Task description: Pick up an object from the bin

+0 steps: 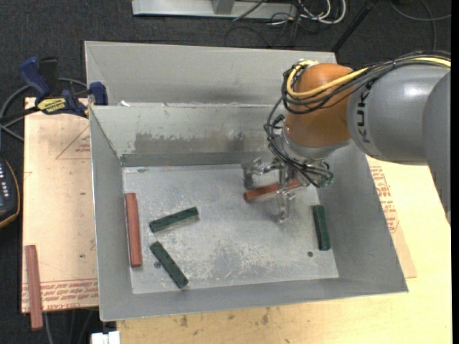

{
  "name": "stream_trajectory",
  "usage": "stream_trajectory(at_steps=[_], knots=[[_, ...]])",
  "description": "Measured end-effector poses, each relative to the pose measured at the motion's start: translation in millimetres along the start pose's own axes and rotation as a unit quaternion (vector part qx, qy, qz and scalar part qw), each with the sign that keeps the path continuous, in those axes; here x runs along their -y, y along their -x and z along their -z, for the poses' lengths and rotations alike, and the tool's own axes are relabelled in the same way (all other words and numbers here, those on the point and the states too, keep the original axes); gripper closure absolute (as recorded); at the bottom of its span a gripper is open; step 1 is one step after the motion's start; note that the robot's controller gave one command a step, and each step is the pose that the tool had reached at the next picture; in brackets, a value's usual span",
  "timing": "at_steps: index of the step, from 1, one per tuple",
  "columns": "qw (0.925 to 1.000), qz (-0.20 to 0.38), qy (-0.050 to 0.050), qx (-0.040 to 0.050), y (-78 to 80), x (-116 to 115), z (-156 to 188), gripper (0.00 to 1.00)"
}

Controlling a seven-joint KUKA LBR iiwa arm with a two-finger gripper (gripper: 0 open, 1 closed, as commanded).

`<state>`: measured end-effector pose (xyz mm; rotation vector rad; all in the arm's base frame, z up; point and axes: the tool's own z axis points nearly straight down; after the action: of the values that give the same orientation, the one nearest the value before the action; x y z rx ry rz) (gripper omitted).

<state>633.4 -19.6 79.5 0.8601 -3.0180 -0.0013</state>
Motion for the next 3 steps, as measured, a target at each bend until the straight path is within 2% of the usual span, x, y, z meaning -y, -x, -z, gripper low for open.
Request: stream_trajectory(at_steps=[1,2,3], knots=[[1.0,0.001,-0.001,0.003,2.8,-1.8,5.0,1.0],[1.0,0.001,0.0,0.003,2.8,-1.7,5.0,1.0],[0.9873,0.159,-0.002,0.0038,12.3,-13.3,35.8,1.0]])
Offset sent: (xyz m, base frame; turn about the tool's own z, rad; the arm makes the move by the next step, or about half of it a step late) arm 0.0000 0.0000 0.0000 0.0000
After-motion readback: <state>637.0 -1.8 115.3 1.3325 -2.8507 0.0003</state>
